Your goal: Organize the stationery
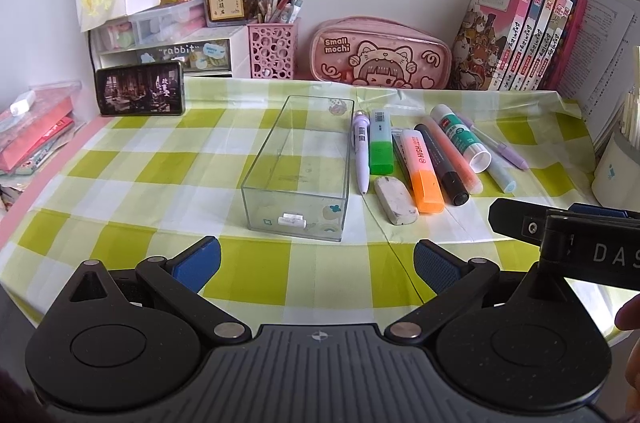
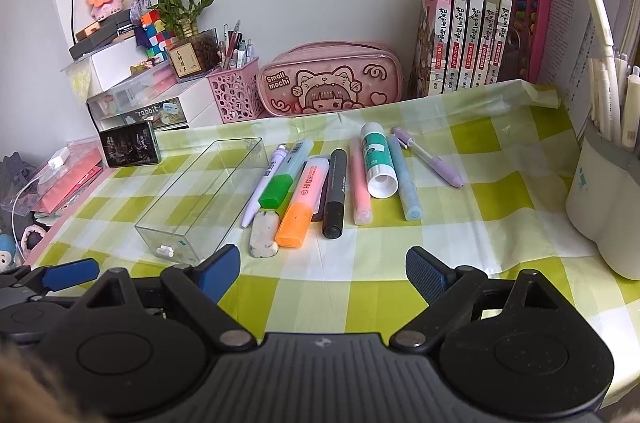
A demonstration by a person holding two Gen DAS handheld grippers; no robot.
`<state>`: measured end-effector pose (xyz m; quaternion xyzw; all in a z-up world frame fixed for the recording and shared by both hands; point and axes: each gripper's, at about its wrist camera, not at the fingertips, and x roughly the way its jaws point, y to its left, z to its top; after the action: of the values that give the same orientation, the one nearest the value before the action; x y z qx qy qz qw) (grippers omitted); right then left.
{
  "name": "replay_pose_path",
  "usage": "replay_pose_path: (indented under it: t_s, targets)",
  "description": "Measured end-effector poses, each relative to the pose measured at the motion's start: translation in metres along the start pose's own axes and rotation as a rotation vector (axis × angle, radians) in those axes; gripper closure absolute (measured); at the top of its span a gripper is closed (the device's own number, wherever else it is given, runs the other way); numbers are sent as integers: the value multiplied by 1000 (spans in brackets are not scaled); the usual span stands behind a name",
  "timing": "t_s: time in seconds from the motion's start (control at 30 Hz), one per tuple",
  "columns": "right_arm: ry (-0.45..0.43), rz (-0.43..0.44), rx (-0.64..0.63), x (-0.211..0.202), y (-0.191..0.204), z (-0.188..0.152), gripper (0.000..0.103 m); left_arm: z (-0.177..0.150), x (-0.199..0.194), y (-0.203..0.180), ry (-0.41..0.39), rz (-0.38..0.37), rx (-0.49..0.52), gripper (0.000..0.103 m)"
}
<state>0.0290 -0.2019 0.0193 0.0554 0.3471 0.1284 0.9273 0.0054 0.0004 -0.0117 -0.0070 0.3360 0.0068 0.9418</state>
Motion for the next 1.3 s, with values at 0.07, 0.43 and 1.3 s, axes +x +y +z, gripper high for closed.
replay_pose_path:
  t_s: [0.07, 0.43, 1.3]
  targets:
    - [-2, -2, 2, 0, -1, 0, 28, 0, 0, 0, -1, 0, 0, 5]
    - [-2, -12, 11, 1, -3, -3, 28, -1, 1, 1, -2, 5, 1, 5]
    - [10, -31, 4, 5, -4, -4, 28, -4, 7, 1, 8, 19, 10, 5]
